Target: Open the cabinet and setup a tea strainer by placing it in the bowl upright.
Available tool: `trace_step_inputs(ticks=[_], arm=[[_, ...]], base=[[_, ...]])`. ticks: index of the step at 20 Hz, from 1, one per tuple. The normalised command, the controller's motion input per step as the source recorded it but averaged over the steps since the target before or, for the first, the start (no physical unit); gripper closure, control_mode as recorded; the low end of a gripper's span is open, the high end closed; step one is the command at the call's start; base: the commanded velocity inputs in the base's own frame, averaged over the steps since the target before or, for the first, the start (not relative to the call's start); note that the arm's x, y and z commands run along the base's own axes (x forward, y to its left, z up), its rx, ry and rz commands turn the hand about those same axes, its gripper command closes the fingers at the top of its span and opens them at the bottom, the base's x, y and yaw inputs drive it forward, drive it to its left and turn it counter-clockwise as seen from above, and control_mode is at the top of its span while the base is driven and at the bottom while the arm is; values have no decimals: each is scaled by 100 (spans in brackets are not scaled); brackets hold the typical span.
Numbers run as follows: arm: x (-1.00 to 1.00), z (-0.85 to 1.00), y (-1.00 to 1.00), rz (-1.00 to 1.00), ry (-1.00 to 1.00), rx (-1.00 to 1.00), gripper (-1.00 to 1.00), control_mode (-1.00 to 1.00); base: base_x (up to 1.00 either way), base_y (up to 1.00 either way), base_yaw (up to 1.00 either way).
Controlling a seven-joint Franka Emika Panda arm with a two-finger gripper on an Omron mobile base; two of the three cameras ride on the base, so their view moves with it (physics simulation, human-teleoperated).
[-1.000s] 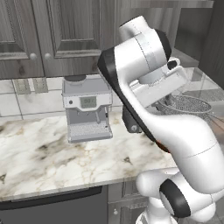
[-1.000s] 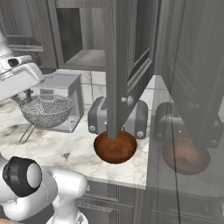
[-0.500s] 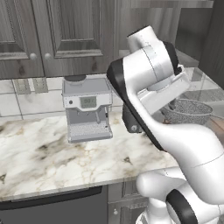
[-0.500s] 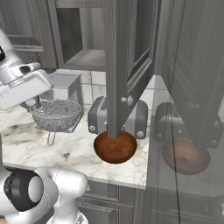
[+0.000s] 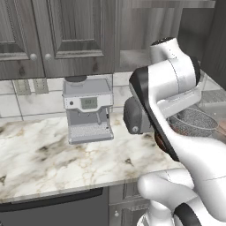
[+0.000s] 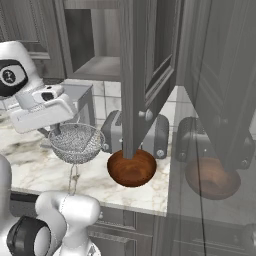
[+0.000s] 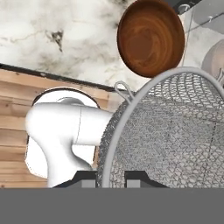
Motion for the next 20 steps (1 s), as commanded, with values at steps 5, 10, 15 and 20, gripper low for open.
trace_step_inputs(ticks=[5,10,15,20], arm=[[19,-34,-22,0,-5,3,100,-100],[33,-40,-22,1,-2,0,100,-100],[33,-26,-29,2,-1,-1,100,-100],[30,-23,-18,0,0,-2,100,-100]], base=[[0,0,0],[0,0,0],[0,0,0],[0,0,0]])
